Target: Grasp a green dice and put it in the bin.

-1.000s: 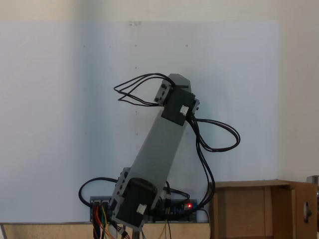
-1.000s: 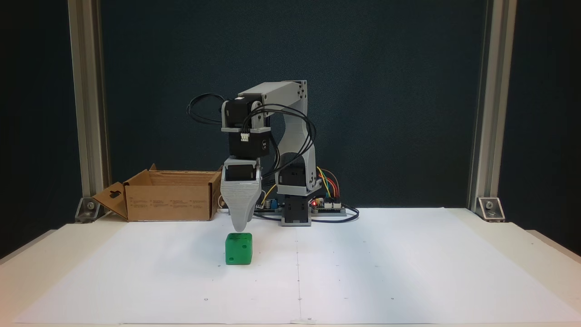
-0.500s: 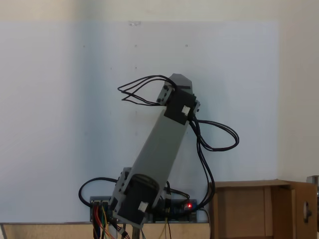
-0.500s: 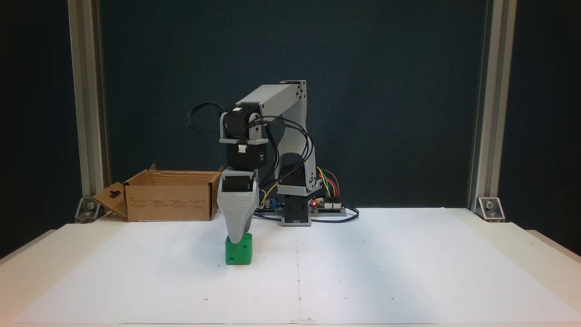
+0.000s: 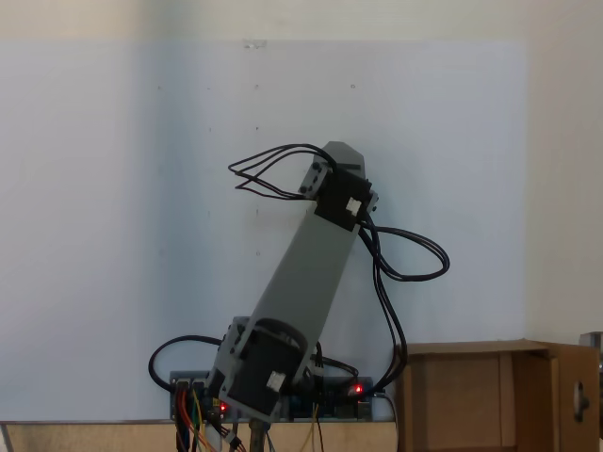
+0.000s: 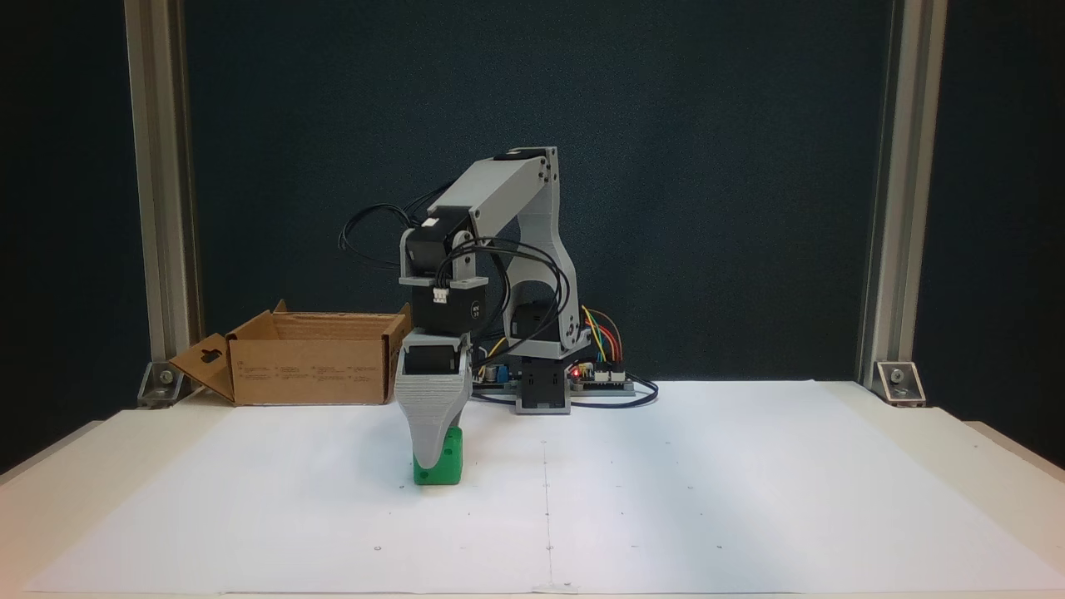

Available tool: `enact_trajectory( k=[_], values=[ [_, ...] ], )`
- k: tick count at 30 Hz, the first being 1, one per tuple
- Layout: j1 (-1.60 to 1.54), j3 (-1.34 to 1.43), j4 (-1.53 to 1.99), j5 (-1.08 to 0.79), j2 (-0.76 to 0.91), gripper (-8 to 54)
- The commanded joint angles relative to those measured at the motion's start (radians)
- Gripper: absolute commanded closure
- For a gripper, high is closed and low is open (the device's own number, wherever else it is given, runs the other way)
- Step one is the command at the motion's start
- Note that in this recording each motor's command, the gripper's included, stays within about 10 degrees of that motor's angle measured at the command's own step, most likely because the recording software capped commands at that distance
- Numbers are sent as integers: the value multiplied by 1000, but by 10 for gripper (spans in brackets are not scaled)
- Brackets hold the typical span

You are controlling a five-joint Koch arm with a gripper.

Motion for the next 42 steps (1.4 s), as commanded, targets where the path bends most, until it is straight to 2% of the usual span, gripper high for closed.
enact_trajectory(
  k=[1,12,15,20,22,31,42],
  values=[
    [0,-14,-20,-71,-9,11],
    [6,-9,-44,-64,-74,45],
    [6,6,-43,-43,-74,112],
    [6,48,-44,-8,-67,299],
    [6,48,-46,5,-54,340],
    [14,-37,-46,75,51,340],
    [-12,-741,342,202,87,340]
  ],
)
